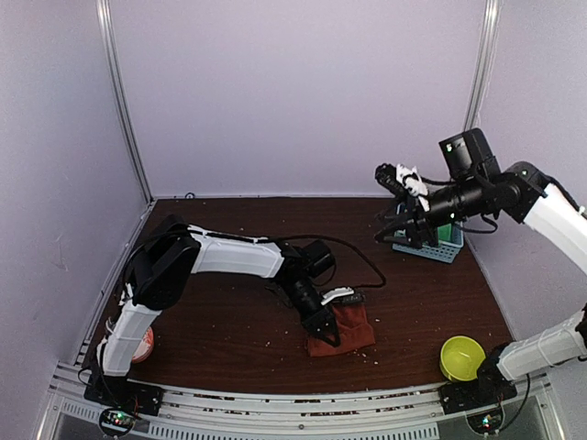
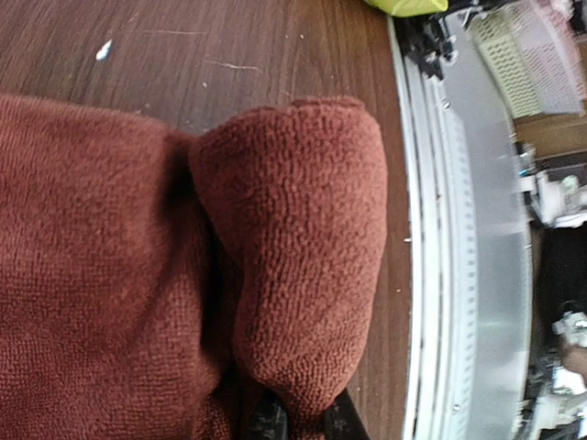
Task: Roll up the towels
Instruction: Roll the towel at the center of the board.
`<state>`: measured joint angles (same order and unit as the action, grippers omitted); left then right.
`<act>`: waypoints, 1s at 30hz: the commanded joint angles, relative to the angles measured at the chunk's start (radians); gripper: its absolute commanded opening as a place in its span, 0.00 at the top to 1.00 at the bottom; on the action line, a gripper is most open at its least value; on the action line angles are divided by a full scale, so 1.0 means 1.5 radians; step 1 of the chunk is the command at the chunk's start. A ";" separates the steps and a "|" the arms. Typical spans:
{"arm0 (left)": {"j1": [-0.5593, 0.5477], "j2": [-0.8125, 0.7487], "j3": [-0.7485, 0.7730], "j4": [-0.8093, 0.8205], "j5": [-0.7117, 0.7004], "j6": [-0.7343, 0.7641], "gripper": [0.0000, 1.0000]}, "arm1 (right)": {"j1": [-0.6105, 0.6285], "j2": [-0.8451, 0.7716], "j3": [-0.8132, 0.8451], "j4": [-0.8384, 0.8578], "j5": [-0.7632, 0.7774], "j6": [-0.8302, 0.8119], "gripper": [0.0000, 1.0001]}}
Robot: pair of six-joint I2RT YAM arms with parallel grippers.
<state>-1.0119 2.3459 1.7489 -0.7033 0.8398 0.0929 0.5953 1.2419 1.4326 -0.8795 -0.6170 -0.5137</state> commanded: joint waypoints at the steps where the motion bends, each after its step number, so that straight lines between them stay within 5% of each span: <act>1: 0.016 0.076 -0.008 -0.035 0.062 -0.041 0.98 | 0.097 -0.041 -0.182 0.044 0.040 -0.049 0.53; 6: 0.018 0.079 0.003 -0.037 0.059 -0.050 0.98 | 0.224 -0.036 -0.288 0.059 0.173 -0.111 0.53; 11: 0.018 0.087 0.011 -0.037 0.050 -0.060 0.96 | 0.304 0.024 -0.387 0.200 0.354 -0.084 0.42; 24: 0.018 0.083 0.011 -0.043 0.047 -0.063 0.94 | 0.349 0.162 -0.427 0.342 0.402 -0.092 0.36; 30: 0.018 0.082 0.008 -0.044 0.041 -0.059 0.94 | 0.350 0.196 -0.443 0.350 0.409 -0.093 0.44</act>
<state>-0.9710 2.4084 1.7771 -0.7120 0.9997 0.0086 1.1152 1.5139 0.7841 -0.3767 -0.0433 -0.6529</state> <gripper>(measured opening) 0.067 0.590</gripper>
